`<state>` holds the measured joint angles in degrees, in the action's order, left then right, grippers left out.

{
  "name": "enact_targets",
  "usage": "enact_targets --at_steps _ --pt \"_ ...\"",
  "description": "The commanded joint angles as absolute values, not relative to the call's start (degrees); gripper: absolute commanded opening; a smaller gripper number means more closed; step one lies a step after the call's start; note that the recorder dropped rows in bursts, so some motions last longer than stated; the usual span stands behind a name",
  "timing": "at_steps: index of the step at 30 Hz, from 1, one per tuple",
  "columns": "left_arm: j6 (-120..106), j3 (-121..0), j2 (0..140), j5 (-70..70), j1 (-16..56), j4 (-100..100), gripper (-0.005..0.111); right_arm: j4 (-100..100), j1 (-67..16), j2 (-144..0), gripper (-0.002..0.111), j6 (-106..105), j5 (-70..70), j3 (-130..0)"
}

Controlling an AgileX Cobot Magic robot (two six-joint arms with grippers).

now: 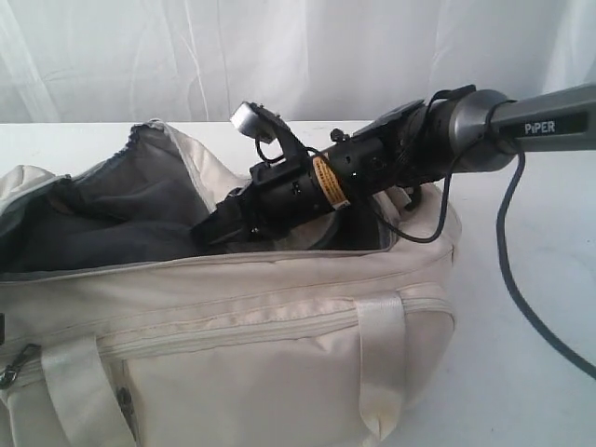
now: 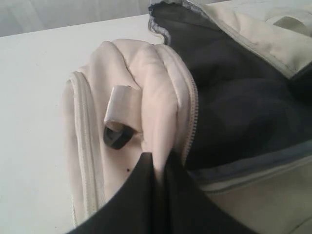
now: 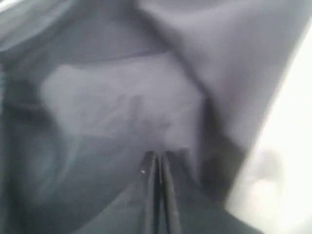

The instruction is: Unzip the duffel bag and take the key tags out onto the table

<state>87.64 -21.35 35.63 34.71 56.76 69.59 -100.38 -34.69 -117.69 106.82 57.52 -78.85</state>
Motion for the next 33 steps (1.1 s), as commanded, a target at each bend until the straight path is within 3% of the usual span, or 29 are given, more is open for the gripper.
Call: enact_targets --at_steps 1,15,19,28,31,33 --pt "87.6 -21.1 35.3 35.6 56.7 69.2 0.0 -99.9 -32.0 -116.3 0.003 106.7 47.3 -78.8" --pt "87.6 -21.1 35.3 35.6 56.7 69.2 0.0 -99.9 -29.6 -114.3 0.003 106.7 0.0 -78.8" --pt "87.3 -21.1 35.3 35.6 56.7 69.2 0.0 -99.9 -29.6 -111.2 0.003 106.5 8.3 -78.8" --pt "87.3 -21.1 35.3 35.6 56.7 69.2 0.0 -99.9 -29.6 -99.4 0.004 85.0 46.2 -78.6" --pt "87.3 -21.1 35.3 35.6 56.7 69.2 0.0 -99.9 -29.6 -97.9 0.01 84.3 49.4 -77.9" --pt "87.3 -21.1 35.3 35.4 56.7 69.2 0.0 -99.9 -29.6 -97.8 0.02 82.0 49.3 -76.3"
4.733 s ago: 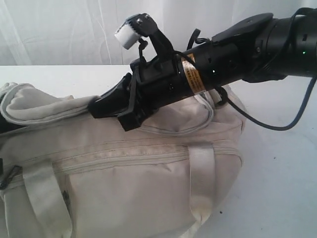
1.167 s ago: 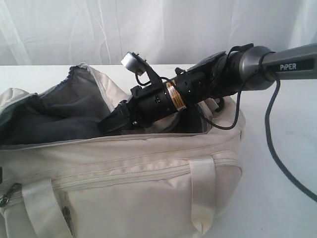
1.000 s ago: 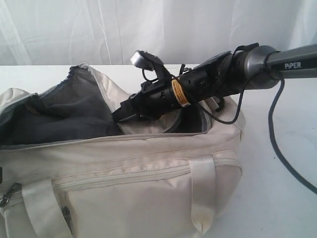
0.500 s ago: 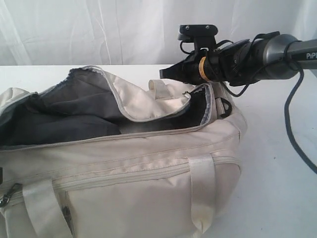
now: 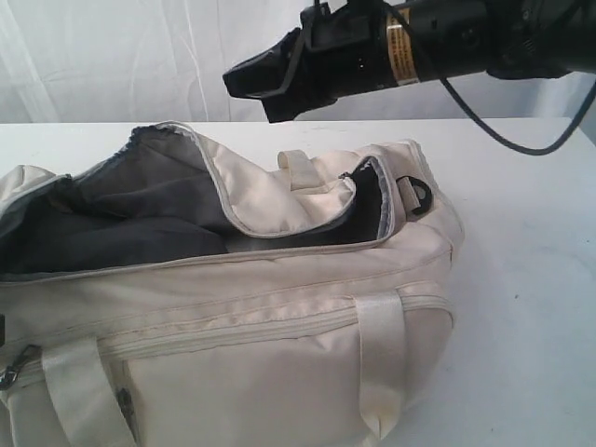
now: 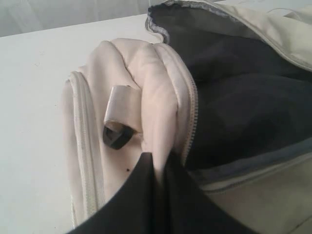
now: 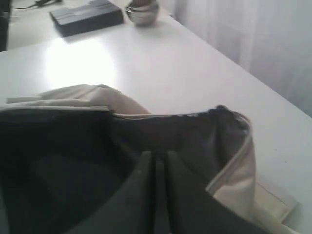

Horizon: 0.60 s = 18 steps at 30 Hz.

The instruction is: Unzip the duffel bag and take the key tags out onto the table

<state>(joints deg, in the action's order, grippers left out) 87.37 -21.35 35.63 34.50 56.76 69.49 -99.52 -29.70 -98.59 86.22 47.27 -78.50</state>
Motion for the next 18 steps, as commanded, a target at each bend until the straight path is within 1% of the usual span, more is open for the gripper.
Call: enact_targets --at_steps 1,3,6,7,8,9,13,18 --pt "87.3 -21.1 35.3 35.4 56.7 69.2 0.0 -99.9 -29.6 -97.8 0.027 82.1 48.8 -75.2" --pt "87.4 -21.1 35.3 35.4 56.7 69.2 0.0 -99.9 -29.6 -97.8 0.04 80.9 47.7 -72.4" --pt "87.4 -21.1 35.3 35.3 56.7 69.2 0.0 -99.9 -29.6 -97.8 0.065 75.8 46.3 -67.9" --pt "87.4 -21.1 35.3 35.3 56.7 69.2 0.0 -99.9 -29.6 -97.8 0.072 74.2 44.9 -66.4" --pt "87.4 -21.1 35.3 35.3 56.7 69.2 0.0 -99.9 -29.6 -97.8 0.075 72.6 43.2 -65.3" --pt "87.4 -21.1 35.3 35.3 56.7 69.2 0.0 -99.9 -29.6 -97.8 0.077 71.3 40.7 -64.1" --pt "87.4 -21.1 35.3 35.3 56.7 69.2 0.0 -99.9 -29.7 -97.8 0.077 67.8 34.7 -60.2" --pt "87.4 -21.1 35.3 35.3 56.7 69.2 0.0 -99.9 -31.2 -98.8 0.074 65.0 29.0 -57.3"
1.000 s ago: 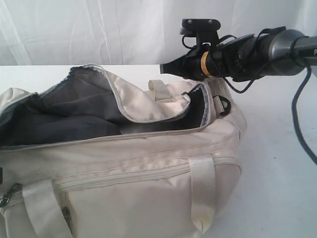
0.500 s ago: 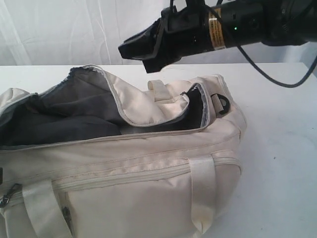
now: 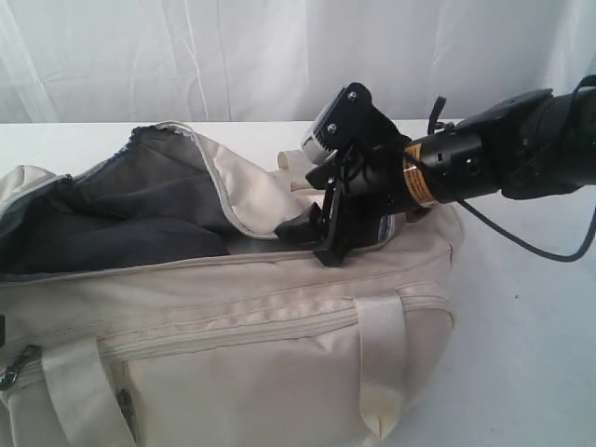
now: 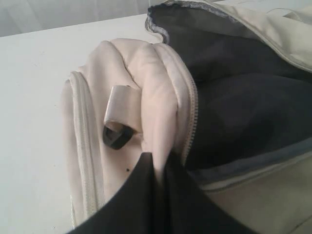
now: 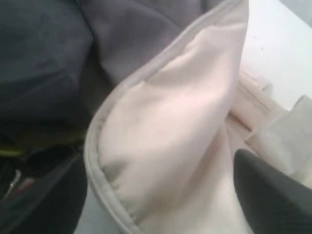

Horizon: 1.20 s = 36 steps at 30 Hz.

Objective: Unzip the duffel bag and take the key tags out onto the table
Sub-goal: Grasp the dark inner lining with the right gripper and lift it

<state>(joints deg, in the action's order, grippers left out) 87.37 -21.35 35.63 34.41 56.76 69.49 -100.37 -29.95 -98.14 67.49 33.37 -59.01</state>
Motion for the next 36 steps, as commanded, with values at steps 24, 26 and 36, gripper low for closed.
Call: enact_targets --at_steps 24,26,36 --pt "87.4 -21.1 35.3 34.9 56.7 69.2 0.0 -83.5 -35.3 -102.1 0.0 68.6 -2.6 -72.3" --pt "87.4 -21.1 35.3 34.3 56.7 69.2 0.0 -81.9 -33.7 -105.9 0.0 74.0 -5.7 -75.3" --pt "85.0 -21.1 35.3 34.6 56.7 66.0 0.0 -82.4 -28.6 -107.9 0.066 89.6 1.5 -78.5"
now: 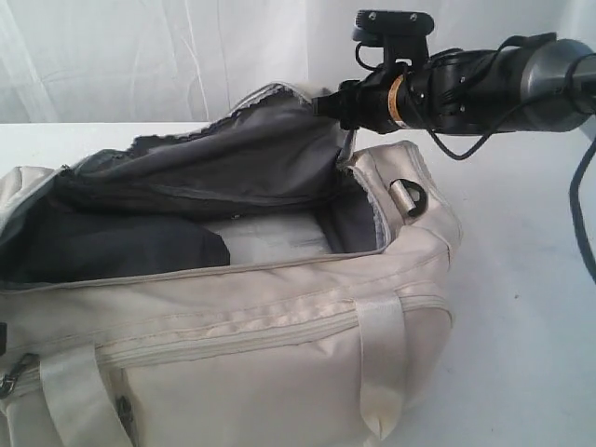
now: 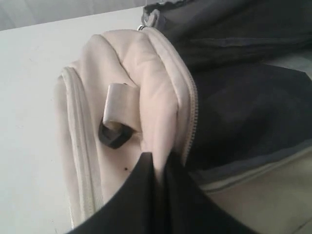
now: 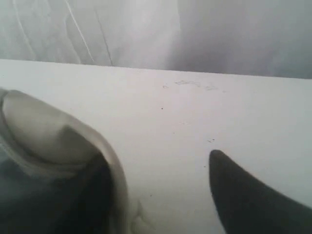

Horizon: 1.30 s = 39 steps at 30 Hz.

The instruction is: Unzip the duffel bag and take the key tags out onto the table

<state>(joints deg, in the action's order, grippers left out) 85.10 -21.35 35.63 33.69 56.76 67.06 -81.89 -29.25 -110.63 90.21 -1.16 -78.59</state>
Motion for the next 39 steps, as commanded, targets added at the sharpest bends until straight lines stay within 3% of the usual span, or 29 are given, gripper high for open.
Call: enact_targets --at_steps 1,4,5,8,12,26,35,39 --pt "84.6 -21.1 35.3 35.5 56.7 66.0 0.0 -84.5 -28.6 -105.3 0.065 89.6 10.2 -78.5" --pt "83.5 -21.1 35.3 39.6 56.7 66.0 0.0 -99.3 -29.6 -101.7 0.054 90.8 30.0 -78.6" --pt "83.5 -21.1 35.3 42.1 56.7 66.0 0.0 -99.9 -30.3 -101.3 0.045 91.9 35.1 -77.7" --pt "82.7 -21.1 35.3 45.0 56.7 65.6 0.0 -99.9 -31.8 -102.5 0.029 91.6 39.2 -73.1" --pt "79.2 -21.1 35.3 44.6 56.7 61.3 0.0 -99.9 -34.4 -106.6 0.022 93.0 40.1 -66.4" --pt "79.6 -21.1 35.3 42.6 56.7 62.5 0.0 -96.9 -50.9 -110.7 0.022 89.8 45.3 -63.4" --pt "84.0 -28.5 35.3 41.2 56.7 72.5 0.0 -98.6 -57.7 -110.7 0.023 89.8 48.6 -63.4" --pt "83.5 -30.8 35.3 38.0 56.7 72.8 0.0 -98.6 -59.0 -110.7 0.032 89.8 51.4 -63.4"
